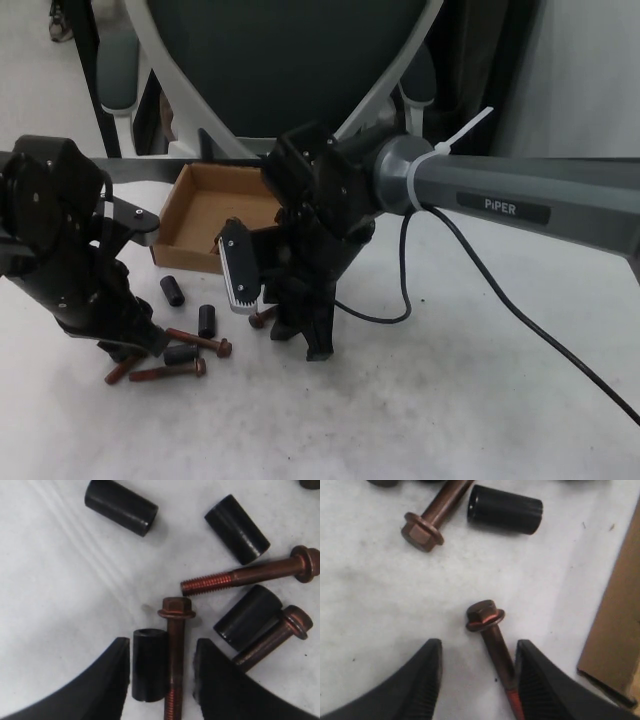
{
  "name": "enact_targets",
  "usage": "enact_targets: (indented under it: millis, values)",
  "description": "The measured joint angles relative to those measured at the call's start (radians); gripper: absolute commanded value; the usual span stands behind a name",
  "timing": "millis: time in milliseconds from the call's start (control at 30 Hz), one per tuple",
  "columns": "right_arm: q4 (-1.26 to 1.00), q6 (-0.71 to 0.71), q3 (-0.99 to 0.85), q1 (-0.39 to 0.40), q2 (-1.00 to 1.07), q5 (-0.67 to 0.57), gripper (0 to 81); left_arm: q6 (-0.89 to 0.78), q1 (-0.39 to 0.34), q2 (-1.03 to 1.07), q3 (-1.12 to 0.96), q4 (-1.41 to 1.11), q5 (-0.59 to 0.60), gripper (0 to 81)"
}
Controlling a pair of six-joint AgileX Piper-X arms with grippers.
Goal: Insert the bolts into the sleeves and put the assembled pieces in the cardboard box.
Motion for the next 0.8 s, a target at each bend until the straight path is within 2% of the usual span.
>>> enact_targets:
  millis: [100, 267, 800]
  values:
    - [0.0, 0.005, 0.0, -0.001, 0.001, -0.009, 42.6, 0.0, 0.0, 0.0, 0.0, 0.0, 0.0, 40.3]
    - [0.0, 0.021, 0.0, -0.001, 0.004, -0.042, 32.8, 0.002, 0.0, 0.0, 0.0, 0.007, 0.0, 40.3]
    - [0.0, 0.048, 0.0, -0.001, 0.004, -0.063, 33.3, 0.019, 0.029, 0.048, -0.002, 0.012, -0.011, 40.3]
